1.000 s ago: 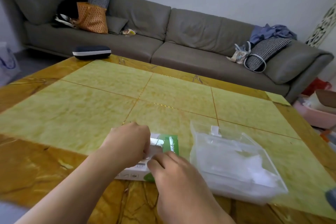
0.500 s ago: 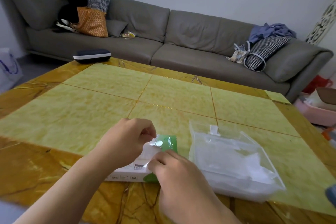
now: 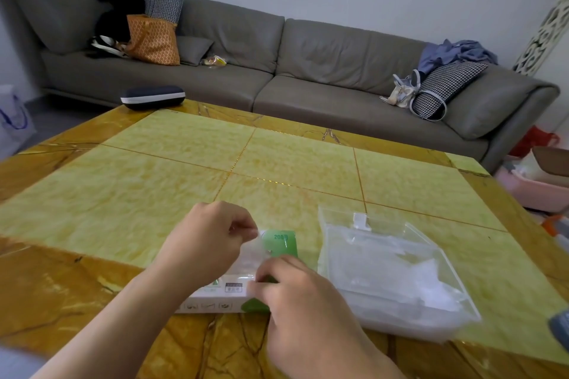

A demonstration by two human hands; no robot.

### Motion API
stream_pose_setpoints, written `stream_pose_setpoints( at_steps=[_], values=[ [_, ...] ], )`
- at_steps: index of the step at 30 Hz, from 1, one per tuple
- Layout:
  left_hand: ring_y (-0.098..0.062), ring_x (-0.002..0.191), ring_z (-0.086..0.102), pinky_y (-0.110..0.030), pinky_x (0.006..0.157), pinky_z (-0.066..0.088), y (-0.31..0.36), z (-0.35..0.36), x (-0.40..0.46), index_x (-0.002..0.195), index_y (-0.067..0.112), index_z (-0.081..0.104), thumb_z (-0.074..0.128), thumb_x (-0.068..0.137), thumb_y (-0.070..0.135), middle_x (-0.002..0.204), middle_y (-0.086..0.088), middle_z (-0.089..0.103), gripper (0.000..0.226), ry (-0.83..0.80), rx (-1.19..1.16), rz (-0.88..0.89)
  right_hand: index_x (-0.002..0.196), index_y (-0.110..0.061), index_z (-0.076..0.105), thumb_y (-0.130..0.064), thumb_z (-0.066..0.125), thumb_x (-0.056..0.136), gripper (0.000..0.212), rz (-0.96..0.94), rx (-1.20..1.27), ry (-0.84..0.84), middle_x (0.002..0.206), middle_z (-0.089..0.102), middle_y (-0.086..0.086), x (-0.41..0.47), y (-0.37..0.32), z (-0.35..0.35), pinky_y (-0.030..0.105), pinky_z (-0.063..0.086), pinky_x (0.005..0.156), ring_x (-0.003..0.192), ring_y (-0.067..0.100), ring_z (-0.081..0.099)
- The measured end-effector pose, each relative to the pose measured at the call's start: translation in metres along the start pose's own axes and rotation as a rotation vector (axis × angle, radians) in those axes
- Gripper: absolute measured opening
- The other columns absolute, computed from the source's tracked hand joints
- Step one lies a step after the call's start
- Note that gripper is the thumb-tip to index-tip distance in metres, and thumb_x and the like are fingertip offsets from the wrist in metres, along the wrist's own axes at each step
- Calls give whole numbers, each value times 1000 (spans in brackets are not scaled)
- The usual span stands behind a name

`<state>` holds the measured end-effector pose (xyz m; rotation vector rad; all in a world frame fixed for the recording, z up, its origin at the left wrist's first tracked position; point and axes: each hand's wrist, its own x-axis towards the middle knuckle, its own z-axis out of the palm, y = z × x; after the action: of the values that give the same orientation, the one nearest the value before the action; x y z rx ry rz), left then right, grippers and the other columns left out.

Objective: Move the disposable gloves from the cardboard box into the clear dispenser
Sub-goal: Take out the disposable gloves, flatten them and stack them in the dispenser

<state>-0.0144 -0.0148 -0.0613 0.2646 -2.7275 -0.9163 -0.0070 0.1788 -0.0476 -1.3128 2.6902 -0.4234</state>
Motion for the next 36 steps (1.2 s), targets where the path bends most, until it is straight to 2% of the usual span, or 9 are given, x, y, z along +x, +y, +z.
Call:
stream_pose_setpoints(
  at_steps=[5,8,11,13,16,19,23,30,36],
  values=[
    [-6,61,65,-30,58,57,1,-2,3,77,35,75,71,95,23,70,26,69,21,32,2,1,141,-27,60,-10,58,94,50,54,15,0,135,43,-14,-1,-3,1,35,47,108,129,14,40],
    [-8,73,69,-33,66,58,-1,-12,1,91,40,71,63,100,30,80,20,71,17,-125,12,-5,145,-29,51,-10,60,95,54,119,30,17,147,34,-12,-2,-5,4,39,46,112,135,17,43],
    [0,96,63,-24,85,53,4,-16,-6,116,53,65,58,101,48,109,27,63,18,-350,85,65,159,-31,26,-12,64,93,79,176,22,22,159,14,-7,-1,-6,8,39,39,119,147,18,30],
    [4,99,57,-20,87,49,6,-14,-8,114,53,70,59,100,51,109,28,59,18,-382,187,93,161,-32,16,-12,63,93,85,187,-14,7,159,14,-3,0,-5,10,39,31,123,152,20,20],
    [-1,94,59,-27,82,55,9,-11,-7,107,48,74,64,99,44,102,22,59,13,-394,301,59,160,-25,16,-11,59,94,80,165,-77,-48,166,14,4,3,-5,13,41,23,126,158,26,9],
    [-6,87,63,-29,73,57,11,-8,-7,98,39,74,62,97,29,100,18,60,16,-363,438,28,159,-22,18,-9,56,93,77,154,-124,-85,168,16,9,4,-5,15,40,24,125,158,27,8],
    [-12,81,62,-25,61,46,19,-6,-10,93,31,67,54,92,12,101,12,61,23,-269,570,0,147,-23,34,-9,57,92,61,156,-125,-98,170,16,10,4,0,15,43,29,123,160,27,8],
    [-5,82,57,-33,73,55,7,-17,-6,81,33,61,53,98,22,91,17,58,22,-134,293,-23,144,-22,39,-10,62,90,60,157,-117,-91,164,27,10,3,-1,11,44,38,118,154,29,21],
    [-7,76,56,-24,62,41,6,-18,-3,80,30,59,49,104,20,92,14,59,28,-8,140,-79,143,-22,41,-9,65,89,60,149,-92,-64,164,26,7,1,-1,7,43,42,116,153,26,23]
  ],
)
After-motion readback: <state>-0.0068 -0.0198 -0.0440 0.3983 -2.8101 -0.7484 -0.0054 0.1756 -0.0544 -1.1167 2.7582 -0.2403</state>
